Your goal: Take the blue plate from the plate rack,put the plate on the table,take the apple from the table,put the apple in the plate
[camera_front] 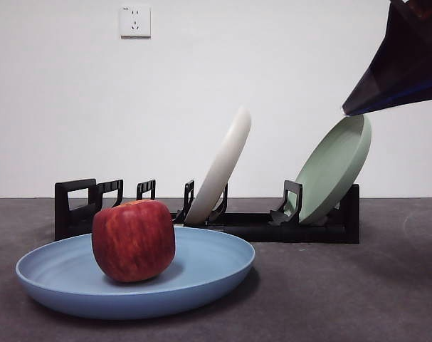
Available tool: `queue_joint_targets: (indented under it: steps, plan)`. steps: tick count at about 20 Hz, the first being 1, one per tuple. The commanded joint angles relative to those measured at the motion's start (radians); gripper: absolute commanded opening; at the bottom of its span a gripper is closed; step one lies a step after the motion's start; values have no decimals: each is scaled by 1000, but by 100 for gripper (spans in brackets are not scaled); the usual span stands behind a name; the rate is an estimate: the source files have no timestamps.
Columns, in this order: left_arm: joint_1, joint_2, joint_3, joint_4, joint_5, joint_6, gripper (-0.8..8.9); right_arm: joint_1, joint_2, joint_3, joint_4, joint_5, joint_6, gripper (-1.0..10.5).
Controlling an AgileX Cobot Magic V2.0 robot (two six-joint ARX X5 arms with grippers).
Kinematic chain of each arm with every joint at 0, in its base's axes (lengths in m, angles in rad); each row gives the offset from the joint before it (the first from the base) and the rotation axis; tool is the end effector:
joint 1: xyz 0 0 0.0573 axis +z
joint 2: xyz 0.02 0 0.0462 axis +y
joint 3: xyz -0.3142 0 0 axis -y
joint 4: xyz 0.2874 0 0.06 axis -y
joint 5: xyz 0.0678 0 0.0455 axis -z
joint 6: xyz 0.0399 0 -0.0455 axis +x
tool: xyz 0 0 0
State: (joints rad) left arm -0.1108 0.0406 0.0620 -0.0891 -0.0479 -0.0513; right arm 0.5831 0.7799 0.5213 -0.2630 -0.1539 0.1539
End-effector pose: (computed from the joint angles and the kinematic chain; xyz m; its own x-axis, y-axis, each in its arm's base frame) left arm 0.0991 -0.0091 0.1751 0.9957 -0.0626 -0.0676 0.0594 0.9971 -0.0479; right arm 0.1492 0.1057 0.2555 0.6308 0.5997 -0.4924 -0.5836 0.7849 0.2084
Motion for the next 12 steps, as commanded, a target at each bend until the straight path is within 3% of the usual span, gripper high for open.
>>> queue_joint_targets:
  steps: [1,12]
  plan:
    - [19,-23,-32,6,5,23,-3,0,-2,-6,3,3,10,-16]
    - [53,-39,-58,-94,3,20,-3,0,-2,-6,3,3,10,-16]
